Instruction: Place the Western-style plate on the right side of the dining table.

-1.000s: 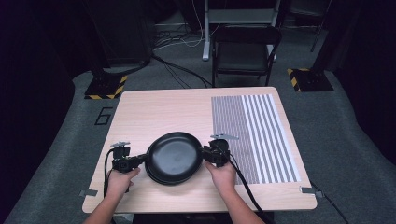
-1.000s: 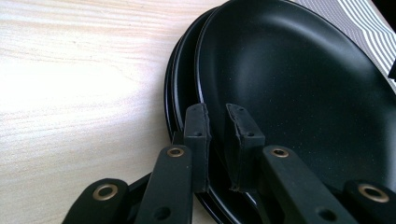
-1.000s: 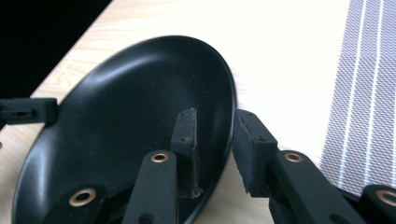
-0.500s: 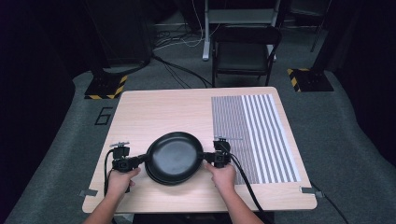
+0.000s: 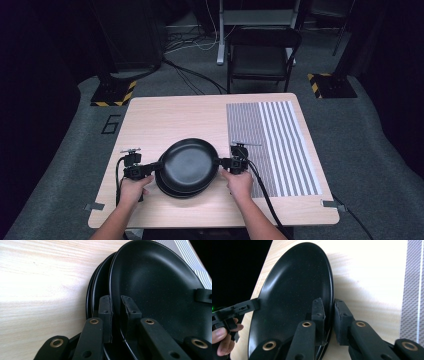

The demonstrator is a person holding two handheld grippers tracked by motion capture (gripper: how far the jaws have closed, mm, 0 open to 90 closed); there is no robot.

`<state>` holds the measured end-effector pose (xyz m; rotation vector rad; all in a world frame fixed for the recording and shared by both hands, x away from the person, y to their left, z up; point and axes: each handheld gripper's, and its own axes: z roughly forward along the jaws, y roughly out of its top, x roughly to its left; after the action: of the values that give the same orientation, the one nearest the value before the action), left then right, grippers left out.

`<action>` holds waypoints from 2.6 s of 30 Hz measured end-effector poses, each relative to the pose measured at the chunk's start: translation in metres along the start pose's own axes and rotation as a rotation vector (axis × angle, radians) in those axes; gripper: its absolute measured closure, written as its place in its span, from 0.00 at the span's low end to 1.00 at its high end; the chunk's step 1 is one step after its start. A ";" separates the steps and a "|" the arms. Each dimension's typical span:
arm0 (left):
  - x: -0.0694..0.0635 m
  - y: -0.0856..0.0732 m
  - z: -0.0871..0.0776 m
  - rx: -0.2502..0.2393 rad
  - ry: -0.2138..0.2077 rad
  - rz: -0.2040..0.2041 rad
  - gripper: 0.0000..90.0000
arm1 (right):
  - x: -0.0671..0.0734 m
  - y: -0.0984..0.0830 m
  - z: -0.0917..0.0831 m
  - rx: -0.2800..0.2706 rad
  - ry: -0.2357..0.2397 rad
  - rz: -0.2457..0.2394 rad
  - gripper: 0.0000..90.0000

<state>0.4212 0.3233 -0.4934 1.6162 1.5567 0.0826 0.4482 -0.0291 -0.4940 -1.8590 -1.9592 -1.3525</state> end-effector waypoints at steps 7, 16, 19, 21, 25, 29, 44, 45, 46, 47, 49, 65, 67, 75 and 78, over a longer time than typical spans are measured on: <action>0.002 0.002 0.007 -0.009 -0.012 -0.051 0.87 | 0.000 0.017 0.009 -0.017 -0.002 -0.009 0.91; -0.001 -0.002 0.007 -0.034 -0.003 -0.042 0.87 | 0.002 0.007 0.006 -0.064 -0.024 -0.053 0.76; -0.002 -0.003 0.007 -0.037 0.000 -0.042 0.88 | 0.003 -0.002 0.000 -0.066 -0.029 -0.060 0.74; -0.003 -0.004 0.007 -0.040 0.005 -0.038 0.88 | 0.001 -0.012 -0.006 -0.066 -0.010 -0.049 0.70; -0.003 -0.004 0.007 -0.041 0.006 -0.039 0.88 | -0.001 -0.025 -0.011 -0.046 0.007 -0.038 0.67; -0.004 -0.005 0.007 -0.047 0.007 -0.039 0.88 | 0.000 -0.032 -0.008 -0.022 0.012 -0.028 0.69; -0.011 -0.018 0.002 -0.025 0.012 -0.003 0.78 | 0.001 -0.033 -0.005 -0.055 0.028 -0.019 0.82; -0.011 -0.018 0.002 -0.025 0.012 -0.003 0.78 | 0.001 -0.033 -0.005 -0.055 0.028 -0.019 0.82; -0.012 -0.019 0.001 -0.026 0.013 -0.007 0.78 | 0.001 -0.033 -0.005 -0.057 0.028 -0.020 0.82; -0.013 -0.020 0.000 -0.022 0.015 0.000 0.78 | 0.000 -0.033 -0.006 -0.056 0.031 -0.017 0.82; -0.014 -0.021 0.001 -0.025 0.026 0.008 0.81 | 0.000 -0.032 -0.007 -0.055 0.035 -0.011 0.83; -0.021 -0.016 0.014 -0.017 -0.013 -0.045 0.82 | -0.007 -0.013 -0.016 -0.083 0.042 0.067 0.89; -0.023 -0.015 0.017 -0.015 -0.011 -0.038 0.82 | -0.008 -0.006 -0.017 -0.094 0.038 0.064 0.89; -0.022 -0.016 0.018 -0.014 -0.023 -0.040 0.81 | -0.013 -0.003 -0.013 -0.098 0.045 0.073 0.89; -0.021 -0.017 0.018 -0.012 -0.032 -0.046 0.81 | -0.014 -0.002 -0.012 -0.099 0.042 0.068 0.89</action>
<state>0.4136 0.2940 -0.5044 1.5646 1.5648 0.0412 0.4439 -0.0466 -0.4966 -1.9045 -1.8240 -1.4803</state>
